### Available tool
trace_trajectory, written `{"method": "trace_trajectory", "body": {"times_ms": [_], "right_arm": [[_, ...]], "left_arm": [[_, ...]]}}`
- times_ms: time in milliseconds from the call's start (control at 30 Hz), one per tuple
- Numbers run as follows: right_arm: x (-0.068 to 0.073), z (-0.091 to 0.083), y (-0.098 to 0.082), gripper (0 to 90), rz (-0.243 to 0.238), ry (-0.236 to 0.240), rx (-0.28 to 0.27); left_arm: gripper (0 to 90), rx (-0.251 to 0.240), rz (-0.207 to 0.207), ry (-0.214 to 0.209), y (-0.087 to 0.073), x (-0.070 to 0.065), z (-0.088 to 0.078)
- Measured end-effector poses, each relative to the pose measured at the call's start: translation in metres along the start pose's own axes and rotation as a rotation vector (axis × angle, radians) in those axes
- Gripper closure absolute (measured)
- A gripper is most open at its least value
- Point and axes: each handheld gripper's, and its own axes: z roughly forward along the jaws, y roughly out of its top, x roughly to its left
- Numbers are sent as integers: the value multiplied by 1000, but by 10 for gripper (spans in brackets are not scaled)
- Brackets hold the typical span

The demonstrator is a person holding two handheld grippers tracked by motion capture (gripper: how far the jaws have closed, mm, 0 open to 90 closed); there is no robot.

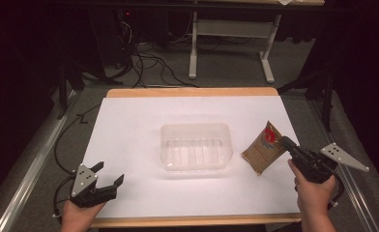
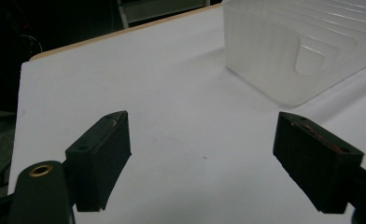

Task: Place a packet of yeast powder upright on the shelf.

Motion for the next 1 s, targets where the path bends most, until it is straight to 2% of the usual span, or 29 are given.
{"method": "trace_trajectory", "body": {"times_ms": [500, 1000], "right_arm": [[8, -3, 6, 900, -36, -37, -48], [20, 7, 22, 900, -34, -74, -88]], "left_arm": [[196, -4, 4, -1, 0, -1, 1], [196, -15, 8, -11, 2, -1, 0]]}}
